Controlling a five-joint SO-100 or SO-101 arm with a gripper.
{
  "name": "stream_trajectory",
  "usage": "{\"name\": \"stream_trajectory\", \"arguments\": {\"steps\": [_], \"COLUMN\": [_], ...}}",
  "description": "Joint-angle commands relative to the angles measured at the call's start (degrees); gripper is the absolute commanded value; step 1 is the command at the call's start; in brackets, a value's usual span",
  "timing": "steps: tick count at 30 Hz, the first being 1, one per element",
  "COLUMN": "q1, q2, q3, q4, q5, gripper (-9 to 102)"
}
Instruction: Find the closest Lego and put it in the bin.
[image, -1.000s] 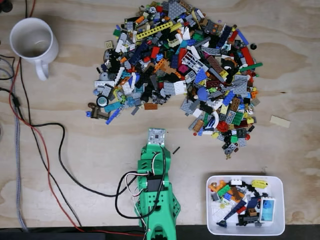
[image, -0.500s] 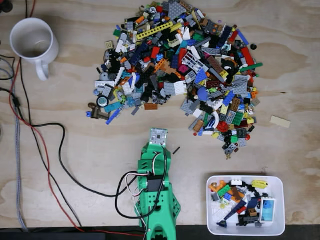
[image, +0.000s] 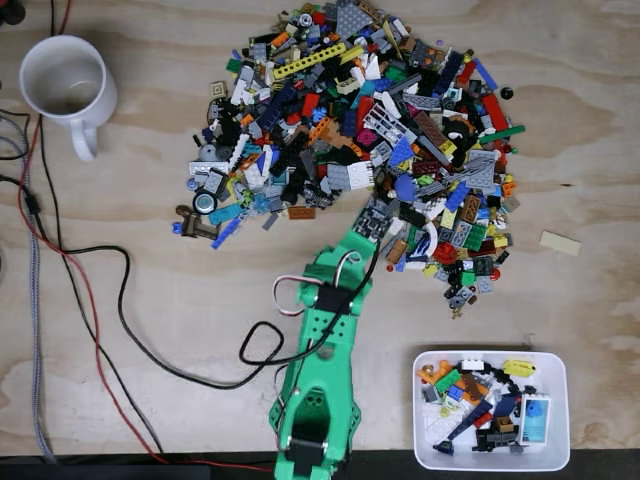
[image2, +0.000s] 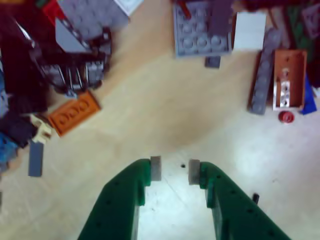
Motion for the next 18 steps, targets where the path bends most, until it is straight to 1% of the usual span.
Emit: {"name": "stream_trajectory", "arguments": {"steps": [1,4,6,10,14,18], "q1": [1.2,3.3,5.3,11.8,18.4,20.9], "q2": [-6.9,-10.6,-13.7,-18.8,-22.9,-26.5], "q3": [-15.6,-17.4,-19.1,-23.6,-24.0,-24.1], "q4": [1.5,1.1,1.2,6.2,8.8,8.6], "q5": [1.8,2.6,4.5,7.3,3.3,-0.2], "gripper": [17,20,19,19,20,20]}}
